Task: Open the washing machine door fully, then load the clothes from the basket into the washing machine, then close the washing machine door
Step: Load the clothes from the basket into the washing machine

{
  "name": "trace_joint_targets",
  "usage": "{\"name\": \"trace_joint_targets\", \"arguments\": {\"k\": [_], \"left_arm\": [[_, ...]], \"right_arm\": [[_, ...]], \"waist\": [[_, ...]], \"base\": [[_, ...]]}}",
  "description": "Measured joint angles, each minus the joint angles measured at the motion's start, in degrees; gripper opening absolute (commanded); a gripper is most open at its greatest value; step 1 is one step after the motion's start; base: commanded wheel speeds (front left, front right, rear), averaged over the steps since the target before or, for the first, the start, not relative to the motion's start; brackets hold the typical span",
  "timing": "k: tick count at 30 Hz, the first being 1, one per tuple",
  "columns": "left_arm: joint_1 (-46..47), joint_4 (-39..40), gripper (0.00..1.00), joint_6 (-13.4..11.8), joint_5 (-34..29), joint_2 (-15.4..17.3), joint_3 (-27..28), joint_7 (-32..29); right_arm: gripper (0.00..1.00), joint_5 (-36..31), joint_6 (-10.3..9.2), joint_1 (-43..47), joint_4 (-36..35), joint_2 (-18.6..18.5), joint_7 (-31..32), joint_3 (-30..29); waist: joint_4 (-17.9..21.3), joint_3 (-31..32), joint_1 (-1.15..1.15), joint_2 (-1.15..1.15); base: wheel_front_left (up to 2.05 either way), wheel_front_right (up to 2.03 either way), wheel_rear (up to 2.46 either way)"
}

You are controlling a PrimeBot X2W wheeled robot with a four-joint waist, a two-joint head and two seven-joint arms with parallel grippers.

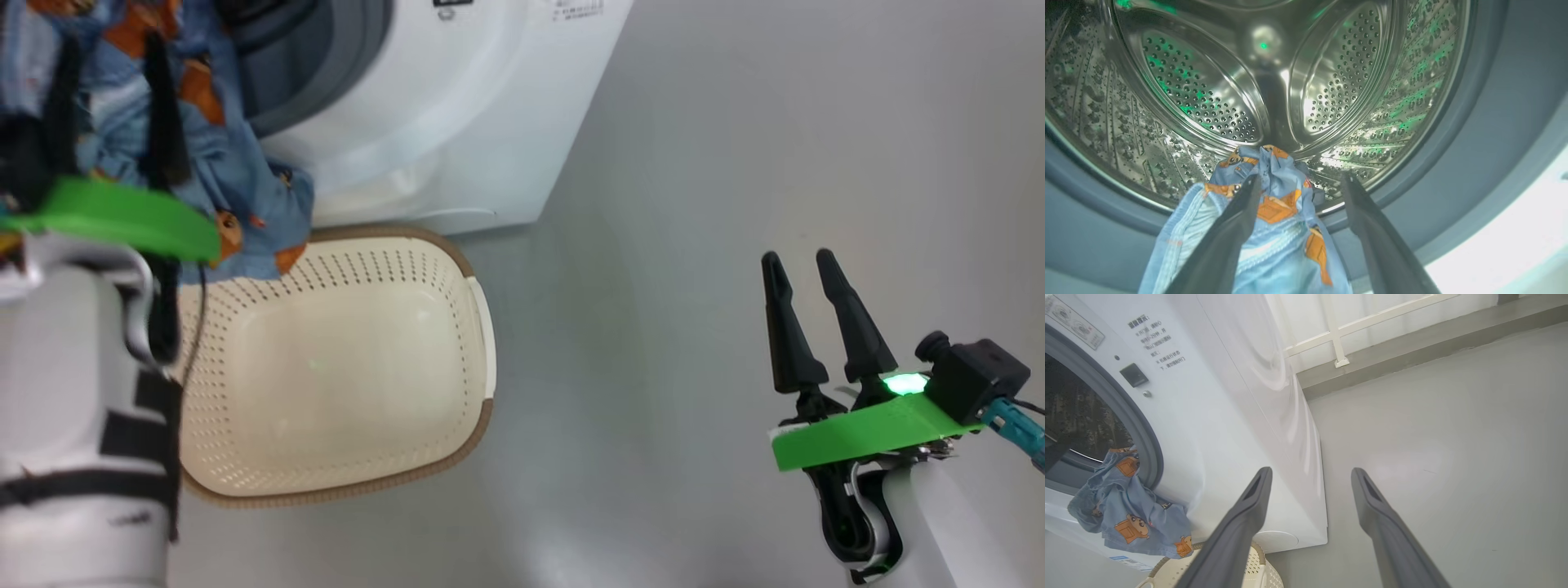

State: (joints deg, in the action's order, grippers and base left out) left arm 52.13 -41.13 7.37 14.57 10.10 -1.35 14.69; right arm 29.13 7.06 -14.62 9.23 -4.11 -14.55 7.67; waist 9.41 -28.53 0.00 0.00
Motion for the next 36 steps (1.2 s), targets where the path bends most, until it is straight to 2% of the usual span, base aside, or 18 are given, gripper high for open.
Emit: {"name": "trace_joint_targets", "arguments": {"k": [21,36], "left_arm": [[-26.1,9.9,1.00,0.0,0.5,-3.7,1.3,-0.1],[-38.9,15.8,1.00,0.0,1.1,-4.1,1.2,-0.1]], "right_arm": [[1.00,0.1,0.00,9.0,1.7,-4.9,0.0,-1.2],[1.00,0.3,0.00,13.1,2.0,-5.3,0.0,-2.3]], "waist": [[-5.8,14.2,0.00,0.00],[-9.2,20.4,0.00,0.00]], "base": [[0.00,0.00,0.00],[0.00,0.00,0.00]]}}
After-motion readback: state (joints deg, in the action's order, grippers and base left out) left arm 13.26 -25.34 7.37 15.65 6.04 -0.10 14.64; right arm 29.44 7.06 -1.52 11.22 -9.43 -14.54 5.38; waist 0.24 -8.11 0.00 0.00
